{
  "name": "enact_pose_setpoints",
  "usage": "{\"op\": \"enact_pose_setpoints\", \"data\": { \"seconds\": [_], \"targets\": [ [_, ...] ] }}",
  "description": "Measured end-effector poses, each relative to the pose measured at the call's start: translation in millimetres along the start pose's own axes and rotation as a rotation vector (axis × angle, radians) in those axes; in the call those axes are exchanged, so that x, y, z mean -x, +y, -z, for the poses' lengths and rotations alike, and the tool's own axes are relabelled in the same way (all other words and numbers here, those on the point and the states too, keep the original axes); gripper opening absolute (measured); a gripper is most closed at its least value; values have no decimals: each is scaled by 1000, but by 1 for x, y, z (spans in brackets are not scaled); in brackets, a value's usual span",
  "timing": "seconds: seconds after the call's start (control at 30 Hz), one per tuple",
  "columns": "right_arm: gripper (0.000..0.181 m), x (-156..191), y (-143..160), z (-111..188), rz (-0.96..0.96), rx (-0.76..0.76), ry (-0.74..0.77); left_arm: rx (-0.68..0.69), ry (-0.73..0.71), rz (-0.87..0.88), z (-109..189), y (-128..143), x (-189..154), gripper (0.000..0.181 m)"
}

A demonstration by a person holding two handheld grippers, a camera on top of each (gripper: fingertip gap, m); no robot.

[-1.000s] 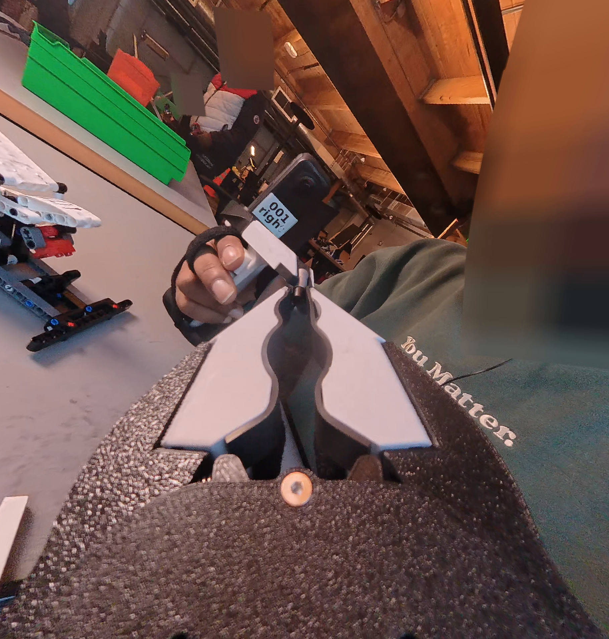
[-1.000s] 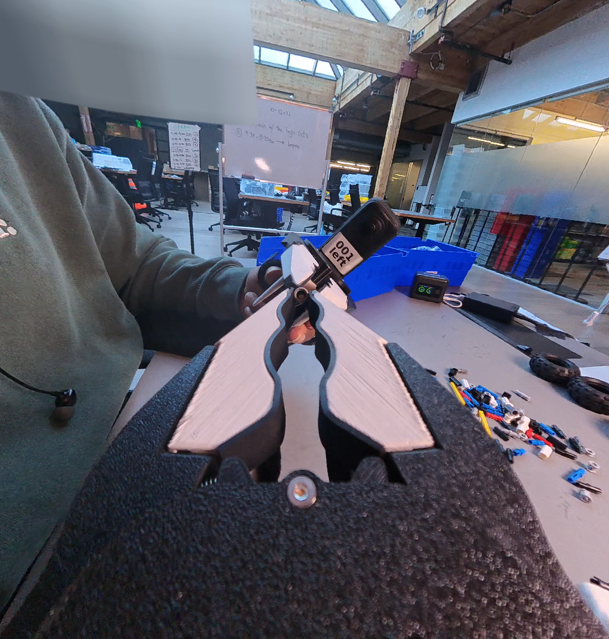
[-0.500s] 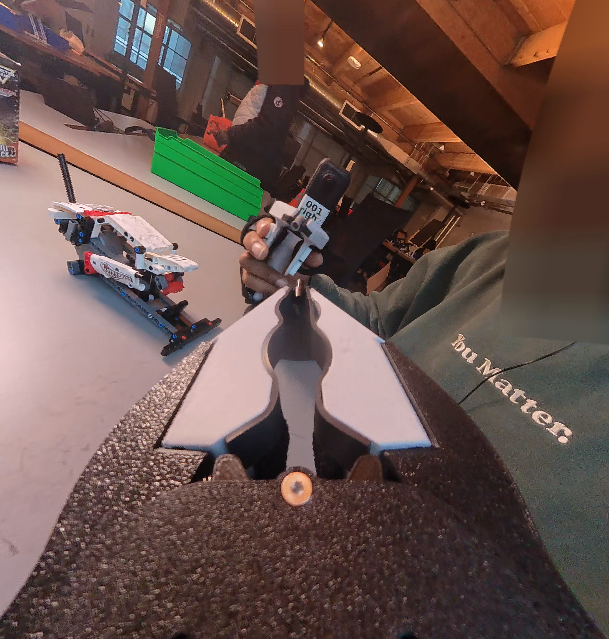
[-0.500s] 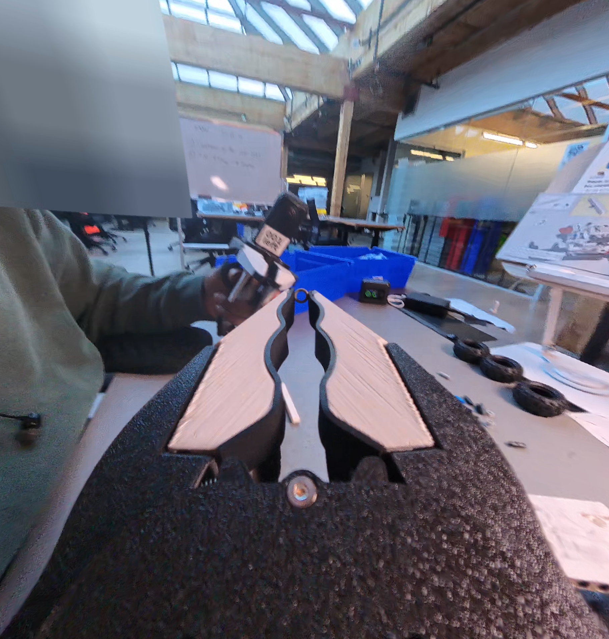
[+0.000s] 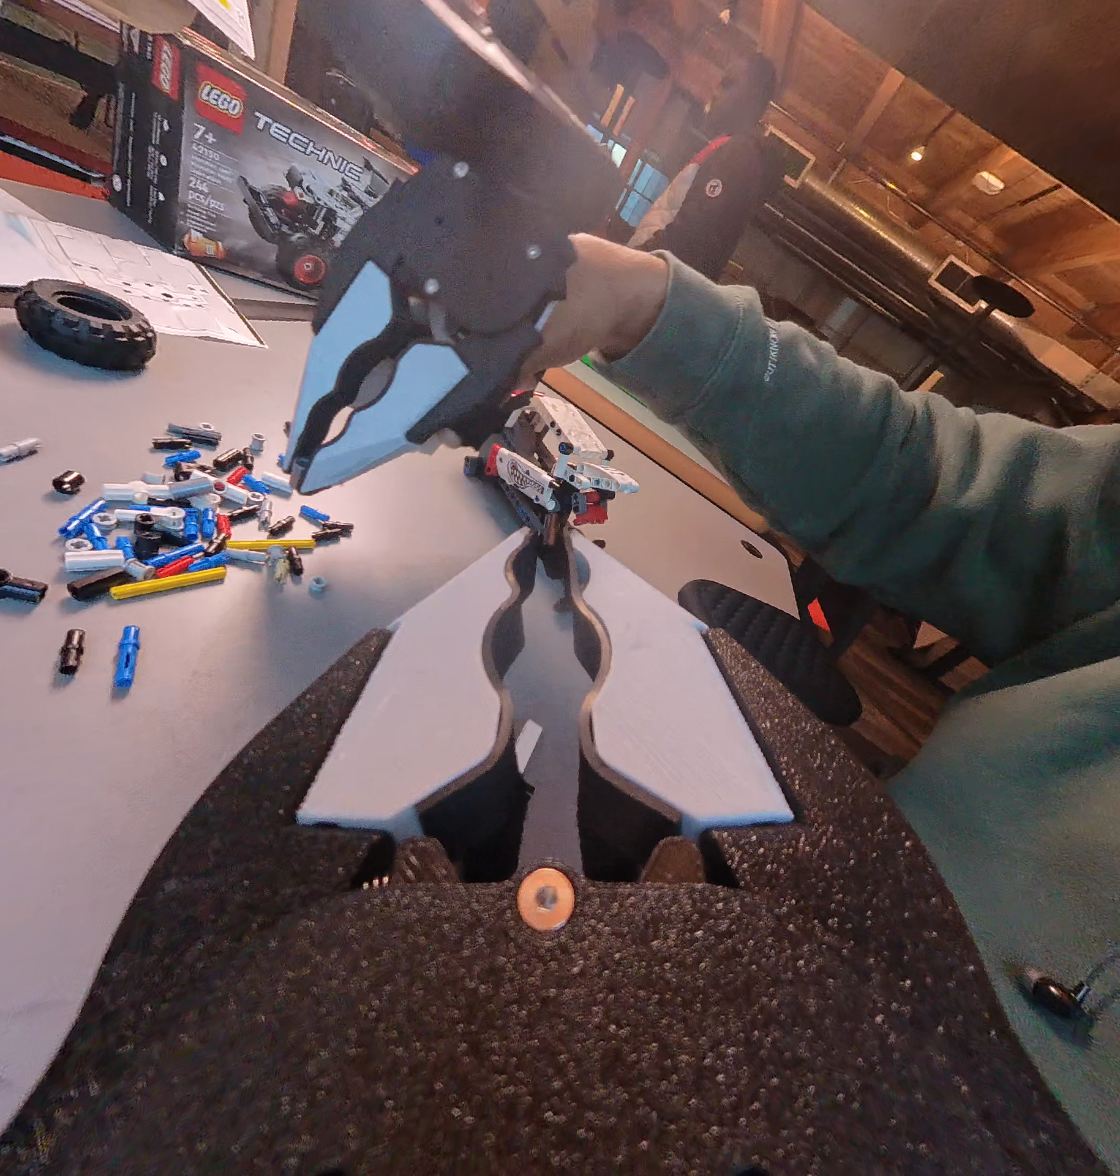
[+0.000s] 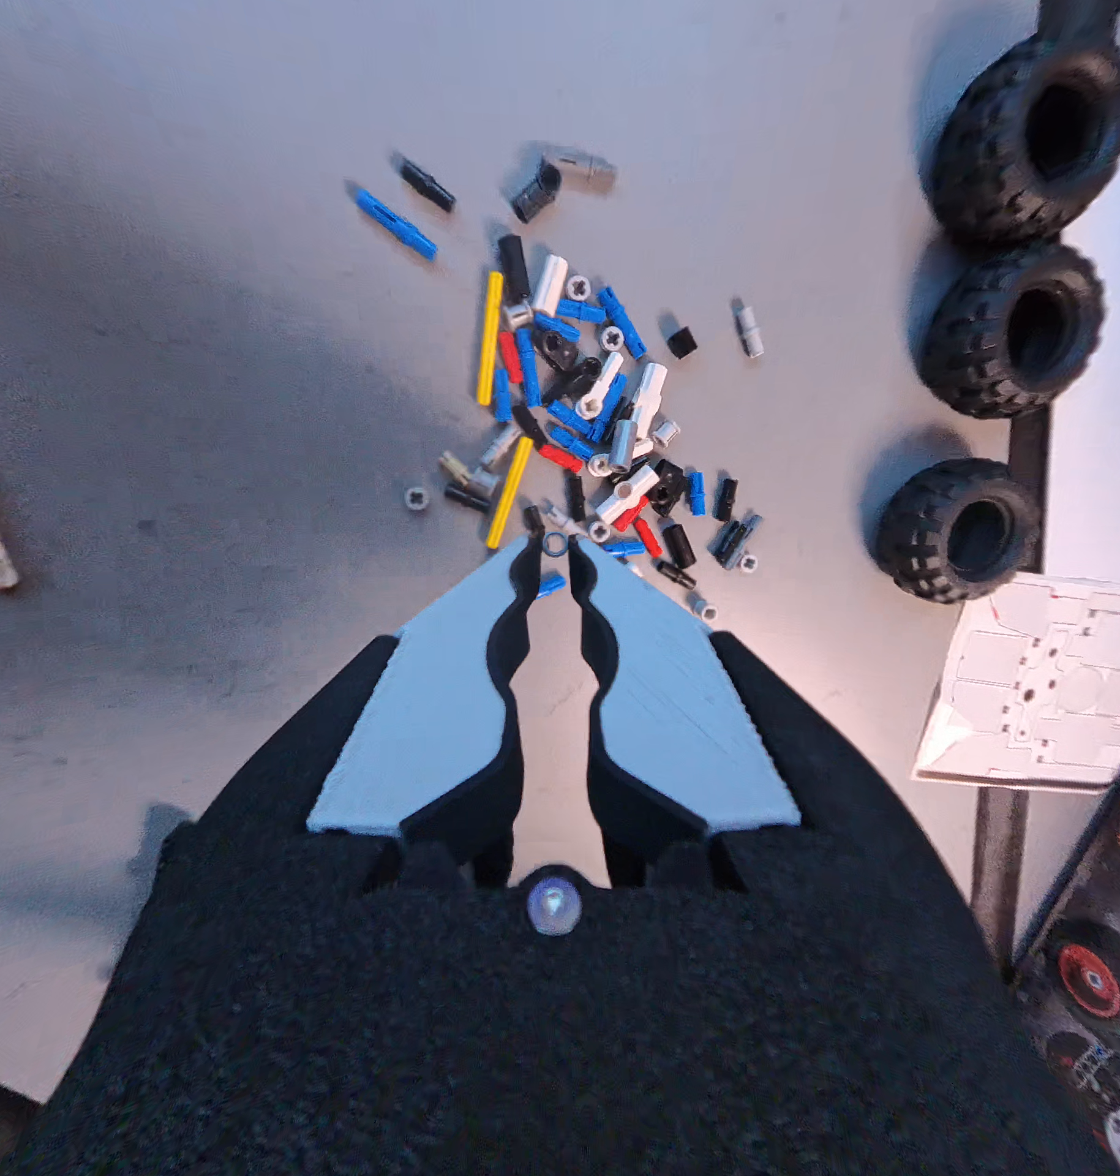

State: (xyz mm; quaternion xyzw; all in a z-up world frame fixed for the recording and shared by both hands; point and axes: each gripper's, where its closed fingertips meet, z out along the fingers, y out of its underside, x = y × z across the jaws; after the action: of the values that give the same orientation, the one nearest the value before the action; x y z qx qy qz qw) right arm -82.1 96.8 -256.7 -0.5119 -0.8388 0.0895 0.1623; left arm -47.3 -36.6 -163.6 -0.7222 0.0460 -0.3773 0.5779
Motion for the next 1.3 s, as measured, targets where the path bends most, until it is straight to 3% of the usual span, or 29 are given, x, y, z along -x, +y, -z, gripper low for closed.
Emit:
{"op": "enact_pose_setpoints", "data": {
  "seconds": [0.1, 0.2, 0.27, 0.4, 0.5, 0.83, 1.3],
  "targets": [
    [20, -3, 4, -17, -6, 38, -35, -16, -1, -10, 3, -5, 0, 7],
    [31, -2, -7, -5, 4, -58, -30, -18, 5, -14, 5, -5, 0, 7],
    [31, 12, -29, 26, 3, -258, -80, -23, 30, -16, 5, -5, -4, 7],
    [29, 85, -60, 117, 55, -707, -324, -26, 103, -53, 2, -6, -20, 7],
    [25, 124, -54, 145, 138, -835, -320, -23, 167, -47, -2, -5, -34, 7],
    [11, 151, -40, 141, 166, -859, -249, -6, 288, 9, -13, 1, -68, 7],
    [7, 154, -43, 146, 285, -869, -121, 11, 332, 127, -13, 2, -69, 7]
  ]
}}
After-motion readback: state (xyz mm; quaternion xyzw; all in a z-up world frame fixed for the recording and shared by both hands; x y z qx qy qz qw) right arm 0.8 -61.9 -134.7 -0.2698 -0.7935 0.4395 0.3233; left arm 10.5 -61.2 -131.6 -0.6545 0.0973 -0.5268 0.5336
